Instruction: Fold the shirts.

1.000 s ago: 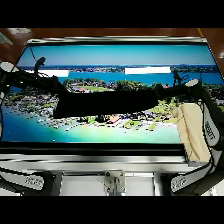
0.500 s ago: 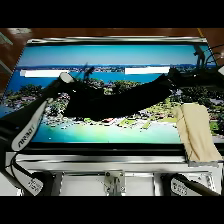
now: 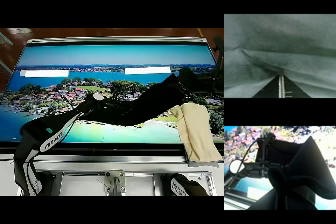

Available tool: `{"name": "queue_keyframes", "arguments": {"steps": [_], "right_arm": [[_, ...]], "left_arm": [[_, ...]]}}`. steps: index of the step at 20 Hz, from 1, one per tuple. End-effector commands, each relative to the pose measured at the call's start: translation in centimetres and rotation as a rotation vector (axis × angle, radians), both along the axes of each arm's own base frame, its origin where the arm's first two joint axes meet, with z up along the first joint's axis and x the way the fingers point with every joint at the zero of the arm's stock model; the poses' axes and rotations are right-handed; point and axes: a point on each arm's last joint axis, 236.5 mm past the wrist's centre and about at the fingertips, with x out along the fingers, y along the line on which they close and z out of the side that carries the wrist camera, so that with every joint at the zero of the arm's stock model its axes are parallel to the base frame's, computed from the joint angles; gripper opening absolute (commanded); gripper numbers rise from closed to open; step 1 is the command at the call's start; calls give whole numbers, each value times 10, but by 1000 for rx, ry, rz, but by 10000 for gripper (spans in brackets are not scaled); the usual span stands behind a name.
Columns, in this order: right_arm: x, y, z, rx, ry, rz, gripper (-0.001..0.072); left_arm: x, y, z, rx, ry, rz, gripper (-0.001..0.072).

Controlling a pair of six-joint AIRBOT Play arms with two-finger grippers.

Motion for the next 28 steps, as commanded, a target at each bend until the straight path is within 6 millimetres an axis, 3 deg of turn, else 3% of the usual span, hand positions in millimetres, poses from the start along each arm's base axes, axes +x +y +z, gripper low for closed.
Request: {"name": "queue_keyframes", "arguments": {"steps": [1,3,4,6,8,9,11,14,17,21,22,24,26,28], "right_arm": [[0,1,2,-15,-14,2,71],[13,11,-5,-41,-42,22,71],[21,24,-12,-37,-44,45,71],[39,64,-28,-20,-55,102,71],[60,115,-42,16,-103,143,71],[70,141,-48,41,-125,150,70],[84,193,-71,104,-134,148,71],[91,264,-123,248,-27,105,71],[85,305,-171,337,98,61,71],[69,332,-208,397,228,33,80],[67,336,-212,402,239,29,169],[65,338,-215,405,248,28,539],[61,334,-209,399,245,76,560],[53,313,-203,344,255,173,560]], "left_arm": [[30,16,24,-68,-65,54,32],[60,65,38,45,-173,74,31],[76,102,47,137,-226,90,31],[104,193,71,325,-327,139,31],[122,291,115,448,-410,246,32],[125,336,144,468,-440,321,33],[118,408,195,488,-487,456,34],[89,478,239,529,-513,573,35],[63,507,253,556,-501,603,36],[55,503,251,560,-495,566,36],[57,499,251,557,-499,559,36],[59,488,250,551,-510,536,36],[61,480,249,550,-523,509,36],[61,475,248,547,-523,498,36]]}}
